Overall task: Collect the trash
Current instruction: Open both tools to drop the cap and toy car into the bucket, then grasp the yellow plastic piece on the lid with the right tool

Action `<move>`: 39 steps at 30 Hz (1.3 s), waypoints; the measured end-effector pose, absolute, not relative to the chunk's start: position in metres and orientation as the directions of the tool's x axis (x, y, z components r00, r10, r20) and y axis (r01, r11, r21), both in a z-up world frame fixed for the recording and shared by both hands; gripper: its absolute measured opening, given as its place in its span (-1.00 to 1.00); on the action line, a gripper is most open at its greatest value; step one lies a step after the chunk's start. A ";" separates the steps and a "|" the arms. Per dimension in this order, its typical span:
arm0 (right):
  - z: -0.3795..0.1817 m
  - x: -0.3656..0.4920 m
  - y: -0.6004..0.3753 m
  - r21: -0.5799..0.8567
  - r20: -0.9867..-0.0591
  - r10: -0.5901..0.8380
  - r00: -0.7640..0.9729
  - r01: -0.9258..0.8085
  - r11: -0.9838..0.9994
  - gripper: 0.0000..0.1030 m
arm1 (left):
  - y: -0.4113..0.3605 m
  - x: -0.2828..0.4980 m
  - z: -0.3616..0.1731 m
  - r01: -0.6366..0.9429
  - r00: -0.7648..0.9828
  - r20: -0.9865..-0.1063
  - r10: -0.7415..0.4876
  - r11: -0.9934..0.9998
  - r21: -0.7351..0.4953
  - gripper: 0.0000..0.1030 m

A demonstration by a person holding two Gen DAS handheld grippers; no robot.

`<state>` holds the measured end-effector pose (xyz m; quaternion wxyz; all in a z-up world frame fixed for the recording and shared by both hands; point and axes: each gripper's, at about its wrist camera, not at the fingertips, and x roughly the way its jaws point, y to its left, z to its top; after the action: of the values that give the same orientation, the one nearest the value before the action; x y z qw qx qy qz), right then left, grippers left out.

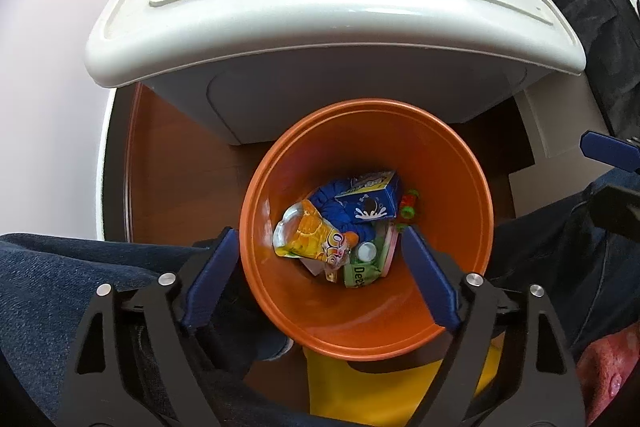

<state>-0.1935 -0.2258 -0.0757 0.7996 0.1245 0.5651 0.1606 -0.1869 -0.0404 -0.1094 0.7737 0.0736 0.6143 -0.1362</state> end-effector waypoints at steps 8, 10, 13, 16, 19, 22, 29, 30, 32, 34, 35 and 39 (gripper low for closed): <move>-0.070 -0.192 -0.238 0.385 -0.854 0.387 0.348 -0.078 0.919 0.57 | -0.034 -0.177 -0.089 0.263 0.268 -0.948 -0.170 0.960 -0.098 0.60; -0.064 -0.190 -0.241 0.369 -0.852 0.370 0.369 -0.077 0.926 0.57 | -0.036 -0.169 -0.078 0.274 0.314 -0.934 -0.169 0.958 -0.081 0.60; -0.055 -0.185 -0.250 0.346 -0.851 0.339 0.401 -0.058 0.936 0.61 | -0.038 -0.154 -0.061 0.278 0.375 -0.914 -0.154 0.959 -0.048 0.60; -0.045 -0.171 -0.265 0.334 -0.845 0.306 0.439 -0.016 0.943 0.62 | -0.040 -0.130 -0.042 0.276 0.421 -0.891 -0.171 0.960 -0.054 0.60; -0.036 -0.148 -0.279 0.292 -0.841 0.245 0.483 0.023 0.956 0.64 | -0.046 -0.096 -0.019 0.277 0.506 -0.845 -0.171 0.960 -0.028 0.60; -0.031 -0.115 -0.291 0.258 -0.834 0.191 0.517 0.060 0.964 0.68 | -0.051 -0.071 -0.005 0.275 0.559 -0.812 -0.168 0.961 -0.010 0.60; -0.057 -0.031 -0.324 0.214 -0.847 0.093 0.524 0.175 0.961 0.68 | -0.048 -0.041 0.002 0.259 0.593 -0.786 -0.178 0.965 -0.023 0.60; -0.066 -0.015 -0.328 0.186 -0.854 0.060 0.517 0.196 0.963 0.68 | -0.047 -0.042 0.003 0.257 0.594 -0.785 -0.178 0.966 -0.024 0.60; -0.076 0.001 -0.334 0.158 -0.858 0.025 0.513 0.218 0.963 0.68 | -0.045 -0.043 0.002 0.258 0.589 -0.785 -0.191 0.965 -0.040 0.60; -0.088 0.020 -0.339 0.133 -0.863 -0.006 0.505 0.238 0.962 0.68 | -0.045 -0.043 0.000 0.260 0.582 -0.788 -0.201 0.964 -0.053 0.60; -0.094 0.029 -0.341 0.116 -0.869 -0.023 0.495 0.249 0.961 0.68 | -0.044 -0.043 0.000 0.264 0.578 -0.789 -0.210 0.963 -0.063 0.60; -0.110 0.052 -0.346 0.053 -0.885 -0.088 0.457 0.288 0.956 0.64 | -0.041 -0.043 -0.002 0.260 0.575 -0.789 -0.218 0.962 -0.077 0.60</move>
<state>0.0517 -0.3463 -0.1103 0.8478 0.0980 0.5092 -0.1108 -0.0428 -0.0408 -0.0016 0.8870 0.0239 0.4411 -0.1349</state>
